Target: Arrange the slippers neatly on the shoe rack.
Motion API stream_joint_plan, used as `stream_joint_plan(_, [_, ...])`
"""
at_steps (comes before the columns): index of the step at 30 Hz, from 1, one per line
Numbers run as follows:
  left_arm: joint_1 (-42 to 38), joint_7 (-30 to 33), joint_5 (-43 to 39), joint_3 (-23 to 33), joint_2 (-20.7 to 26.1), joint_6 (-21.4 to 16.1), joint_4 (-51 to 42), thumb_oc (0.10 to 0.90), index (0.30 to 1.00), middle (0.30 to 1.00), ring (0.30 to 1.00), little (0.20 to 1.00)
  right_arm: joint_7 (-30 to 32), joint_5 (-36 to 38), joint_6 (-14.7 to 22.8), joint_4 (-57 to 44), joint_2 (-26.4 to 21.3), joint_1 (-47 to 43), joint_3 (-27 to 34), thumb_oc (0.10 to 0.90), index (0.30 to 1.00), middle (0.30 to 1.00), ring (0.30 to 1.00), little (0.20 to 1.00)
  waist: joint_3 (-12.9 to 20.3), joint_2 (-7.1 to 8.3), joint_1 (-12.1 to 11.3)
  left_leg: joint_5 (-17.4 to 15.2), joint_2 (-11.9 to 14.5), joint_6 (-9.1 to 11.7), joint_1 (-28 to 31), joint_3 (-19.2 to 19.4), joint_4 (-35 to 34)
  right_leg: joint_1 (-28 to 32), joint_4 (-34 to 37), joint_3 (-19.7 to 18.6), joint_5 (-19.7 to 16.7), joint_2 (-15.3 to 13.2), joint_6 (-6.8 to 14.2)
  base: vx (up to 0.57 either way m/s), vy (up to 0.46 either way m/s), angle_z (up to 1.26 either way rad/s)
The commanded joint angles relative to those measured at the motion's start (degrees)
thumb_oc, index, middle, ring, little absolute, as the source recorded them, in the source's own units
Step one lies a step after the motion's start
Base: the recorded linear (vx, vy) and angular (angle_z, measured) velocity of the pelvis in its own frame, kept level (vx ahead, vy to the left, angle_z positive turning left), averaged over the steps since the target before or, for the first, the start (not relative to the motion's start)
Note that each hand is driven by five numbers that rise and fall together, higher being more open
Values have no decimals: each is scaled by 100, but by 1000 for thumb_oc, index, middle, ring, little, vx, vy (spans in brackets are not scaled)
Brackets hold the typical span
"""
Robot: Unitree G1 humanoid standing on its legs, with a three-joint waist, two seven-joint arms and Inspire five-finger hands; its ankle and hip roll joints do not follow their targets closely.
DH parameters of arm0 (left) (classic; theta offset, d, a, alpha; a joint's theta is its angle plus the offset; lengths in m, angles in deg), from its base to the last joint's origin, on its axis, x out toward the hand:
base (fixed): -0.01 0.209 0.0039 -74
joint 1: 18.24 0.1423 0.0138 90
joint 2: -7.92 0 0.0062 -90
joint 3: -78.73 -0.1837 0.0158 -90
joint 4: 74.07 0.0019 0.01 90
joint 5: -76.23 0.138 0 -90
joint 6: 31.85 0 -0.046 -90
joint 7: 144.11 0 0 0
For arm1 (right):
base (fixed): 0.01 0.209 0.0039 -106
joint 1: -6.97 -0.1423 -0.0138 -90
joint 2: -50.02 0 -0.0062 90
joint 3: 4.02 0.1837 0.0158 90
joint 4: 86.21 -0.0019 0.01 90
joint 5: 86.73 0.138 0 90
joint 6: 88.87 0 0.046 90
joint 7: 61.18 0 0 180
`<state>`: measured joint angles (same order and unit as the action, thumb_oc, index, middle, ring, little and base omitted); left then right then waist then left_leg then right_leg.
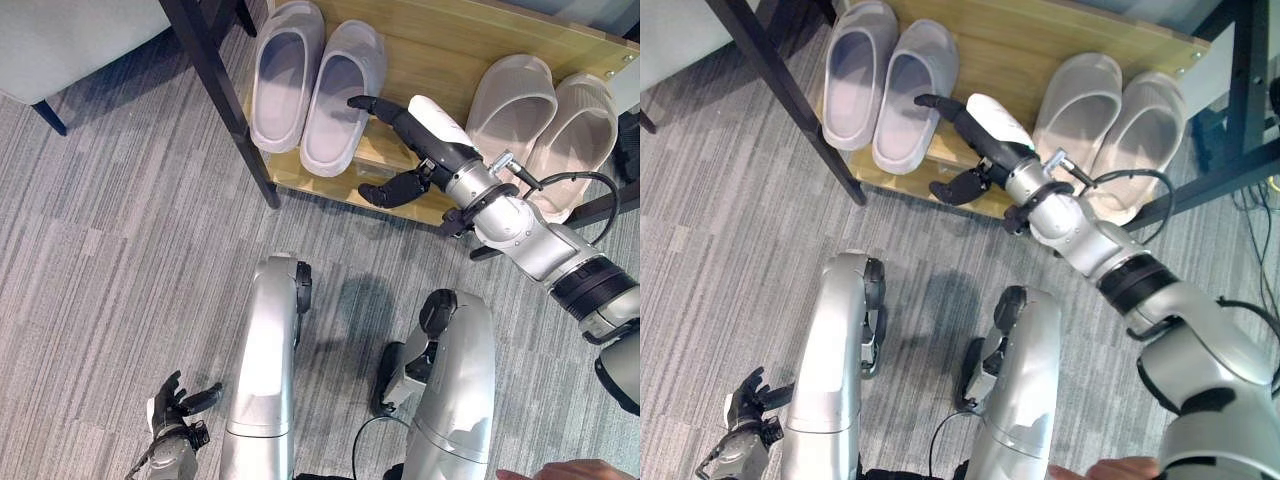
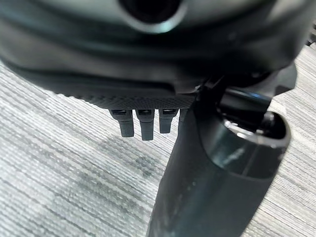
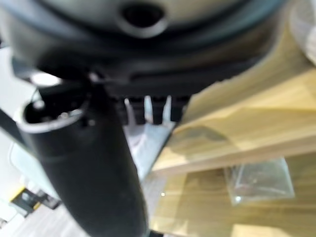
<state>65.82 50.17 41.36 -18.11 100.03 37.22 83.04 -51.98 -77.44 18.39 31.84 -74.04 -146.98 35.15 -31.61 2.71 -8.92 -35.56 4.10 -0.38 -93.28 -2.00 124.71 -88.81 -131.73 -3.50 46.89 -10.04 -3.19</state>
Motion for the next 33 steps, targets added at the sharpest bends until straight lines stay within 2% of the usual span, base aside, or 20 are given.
stream_joint_plan(1, [205, 14, -192, -397, 374, -260, -5, 800, 900, 900, 900, 900, 339, 87, 216, -127, -113, -1078, 145, 800, 900, 900, 900, 900, 181, -137, -332, -729, 47, 15, 333, -225, 246, -115, -17, -206, -291, -93, -483, 0, 0, 0])
stream_joint_plan(13, [202, -60, -290, -475, 431, -245, 51, 800, 900, 900, 900, 900, 391, 239, 170, 548, -30, -1482, -149, 800, 900, 900, 900, 900, 181, -185, -366, -729, 60, 27, 333, -216, 264, -115, -46, -244, -282, -92, -492, 0, 0, 0])
stream_joint_plan(15, [198, -52, -300, -467, 435, -257, 64, 800, 900, 900, 900, 900, 428, 483, 284, 409, -5, -1388, -5, 800, 900, 900, 900, 900, 181, -197, -362, -729, 48, 28, 333, -218, 264, -115, -31, -233, -274, -95, -495, 0, 0, 0])
stream_joint_plan(23, [179, -43, -309, -402, 397, -250, 81, 800, 900, 900, 900, 900, 273, 782, 361, -227, 175, -1062, 334, 800, 900, 900, 900, 900, 181, -178, -337, -722, 38, 22, 333, -199, 277, -115, -33, -225, -287, -73, -490, 0, 0, 0])
stream_joint_plan(33, [142, -37, -298, -427, 375, -246, 69, 800, 900, 900, 900, 900, 348, 648, 324, -239, 291, -1025, 390, 800, 900, 900, 900, 900, 181, -174, -310, -700, 43, 21, 333, -168, 231, -115, -20, -228, -294, -71, -482, 0, 0, 0])
